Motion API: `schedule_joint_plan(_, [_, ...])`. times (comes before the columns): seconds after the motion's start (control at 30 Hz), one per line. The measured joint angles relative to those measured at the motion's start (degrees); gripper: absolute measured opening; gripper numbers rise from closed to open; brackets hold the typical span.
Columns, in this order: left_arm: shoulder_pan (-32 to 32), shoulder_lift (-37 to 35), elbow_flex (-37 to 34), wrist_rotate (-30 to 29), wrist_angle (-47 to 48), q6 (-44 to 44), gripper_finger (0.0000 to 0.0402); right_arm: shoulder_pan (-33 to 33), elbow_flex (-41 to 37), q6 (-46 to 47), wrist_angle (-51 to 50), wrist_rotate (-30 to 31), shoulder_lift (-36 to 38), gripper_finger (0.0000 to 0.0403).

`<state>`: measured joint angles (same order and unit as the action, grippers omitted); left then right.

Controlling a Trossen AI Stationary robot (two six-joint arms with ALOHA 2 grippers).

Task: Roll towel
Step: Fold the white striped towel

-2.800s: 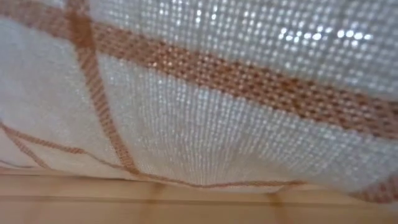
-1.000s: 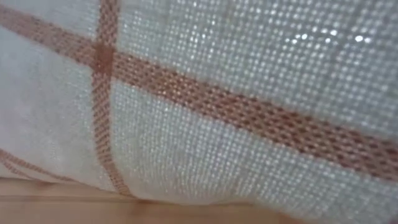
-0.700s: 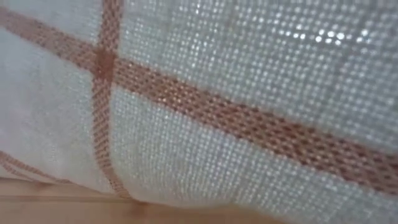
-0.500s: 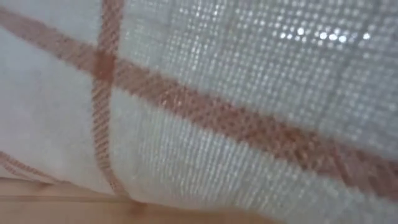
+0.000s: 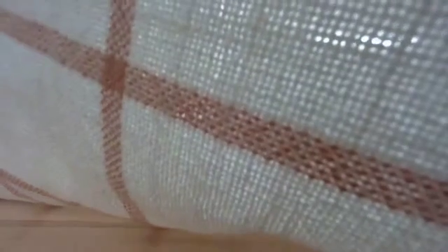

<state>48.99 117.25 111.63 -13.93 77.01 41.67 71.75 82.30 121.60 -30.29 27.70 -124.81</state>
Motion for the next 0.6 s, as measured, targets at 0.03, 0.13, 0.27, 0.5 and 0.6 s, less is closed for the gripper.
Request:
schedule_joint_plan(0.03, [0.0, 0.0, 0.0, 0.0, 0.0, -0.01, 0.0, -0.1, 0.0, 0.1, 0.01, 0.41, 0.0, 0.0181])
schedule_joint_plan(0.13, [0.0, 0.0, 0.0, 0.0, 0.0, -0.34, 0.0, -0.34, -0.04, 0.14, -0.17, 2.67, -0.05, 0.0155])
schedule_joint_plan(0.27, [0.0, 0.0, 0.0, 0.0, 0.0, -0.39, 0.0, -0.97, 0.06, -0.25, 0.69, 4.57, -0.07, 0.0107])
schedule_joint_plan(0.5, [0.0, 0.0, 0.0, 0.02, 0.0, -0.37, 0.0, -1.16, 0.44, -1.51, 3.67, 9.09, -0.17, 0.0017])
schedule_joint_plan(0.6, [0.0, 0.0, 0.0, 0.02, 0.02, -0.35, 0.0, -1.12, 1.91, -2.6, 4.2, 9.43, -0.18, 0.0004])
